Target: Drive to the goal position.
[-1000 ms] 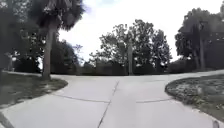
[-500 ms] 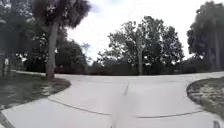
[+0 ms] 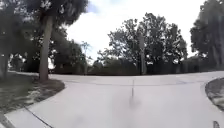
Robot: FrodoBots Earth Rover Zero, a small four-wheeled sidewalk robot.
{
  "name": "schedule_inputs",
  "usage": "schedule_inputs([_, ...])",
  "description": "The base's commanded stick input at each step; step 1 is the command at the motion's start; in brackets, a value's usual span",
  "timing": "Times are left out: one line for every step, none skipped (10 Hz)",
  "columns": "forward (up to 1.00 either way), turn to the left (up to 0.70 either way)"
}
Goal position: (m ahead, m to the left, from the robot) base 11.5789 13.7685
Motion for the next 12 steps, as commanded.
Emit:
schedule_inputs([1.0,0.27])
schedule_inputs([1.0,0.27])
schedule_inputs([1.0,0.27])
schedule_inputs([1.0,0.27])
schedule_inputs([1.0,0.27])
schedule_inputs([1.0,0.27])
schedule_inputs([1.0,0.27])
schedule_inputs([1.0,0.27])
schedule_inputs([1.0,0.02])
schedule_inputs([1.0,0.0])
schedule_inputs([1.0,0.0])
schedule_inputs([1.0,0.0])
